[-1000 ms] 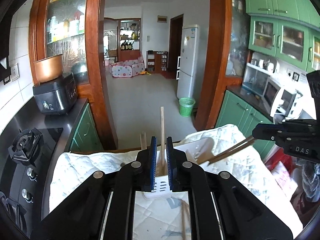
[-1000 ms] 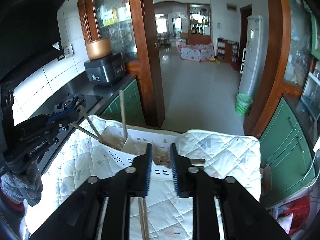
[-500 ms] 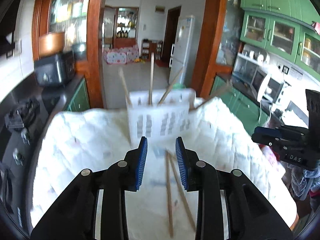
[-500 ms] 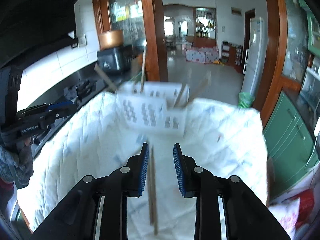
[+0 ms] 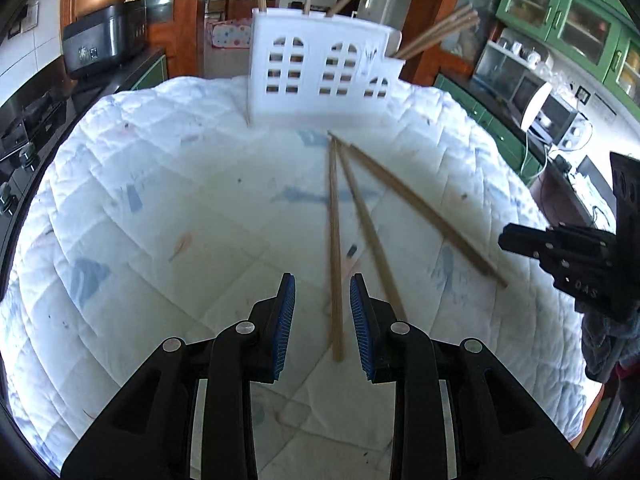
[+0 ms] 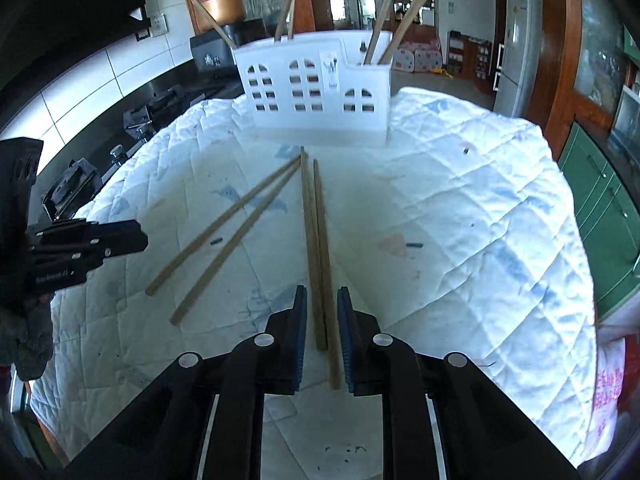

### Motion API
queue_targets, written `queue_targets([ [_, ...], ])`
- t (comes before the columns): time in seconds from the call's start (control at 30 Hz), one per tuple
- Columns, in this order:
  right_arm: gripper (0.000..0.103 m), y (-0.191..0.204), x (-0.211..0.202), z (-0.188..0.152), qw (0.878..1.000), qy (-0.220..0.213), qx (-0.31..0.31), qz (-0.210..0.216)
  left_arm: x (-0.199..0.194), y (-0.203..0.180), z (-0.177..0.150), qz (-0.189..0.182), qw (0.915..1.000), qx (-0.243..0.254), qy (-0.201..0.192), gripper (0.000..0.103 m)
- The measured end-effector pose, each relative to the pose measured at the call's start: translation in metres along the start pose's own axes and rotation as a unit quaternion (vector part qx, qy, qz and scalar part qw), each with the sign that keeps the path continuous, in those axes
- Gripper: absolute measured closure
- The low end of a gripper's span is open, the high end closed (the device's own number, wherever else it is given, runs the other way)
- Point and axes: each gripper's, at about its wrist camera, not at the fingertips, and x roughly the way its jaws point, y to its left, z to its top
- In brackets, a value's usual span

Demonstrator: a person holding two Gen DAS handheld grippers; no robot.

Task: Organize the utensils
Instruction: 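Move both open grippers back down to the loose chopsticks, then close the left gripper on a chopstick while the right gripper closes on another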

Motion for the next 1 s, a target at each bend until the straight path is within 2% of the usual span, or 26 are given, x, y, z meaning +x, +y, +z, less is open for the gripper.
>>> queue_targets([
  [0.23,0.094,-0.001,0.019,-0.001,1.0,0.017,-0.001,-0.006,0.008,-0.001,-0.005,-0.005,0.9999,0.002,0.011,0.075],
  [0.6,0.096,-0.004,0.029,-0.004,0.999,0.03,-0.005,-0.014,0.023,-0.006,-0.007,-0.012,0.9996,0.007,0.026,0.075],
  [0.63,0.096,-0.004,0.03,-0.005,0.999,0.03,-0.005,-0.014,0.024,-0.008,-0.007,-0.012,0.9995,0.009,0.027,0.076],
  [0.7,0.097,-0.003,0.03,-0.005,0.999,0.03,-0.007,-0.015,0.027,-0.009,-0.007,-0.014,0.9994,0.011,0.03,0.086],
  [1.0,0.097,-0.004,0.031,-0.006,0.999,0.028,-0.01,-0.013,0.04,-0.01,-0.008,-0.009,0.9992,0.004,0.039,0.088],
])
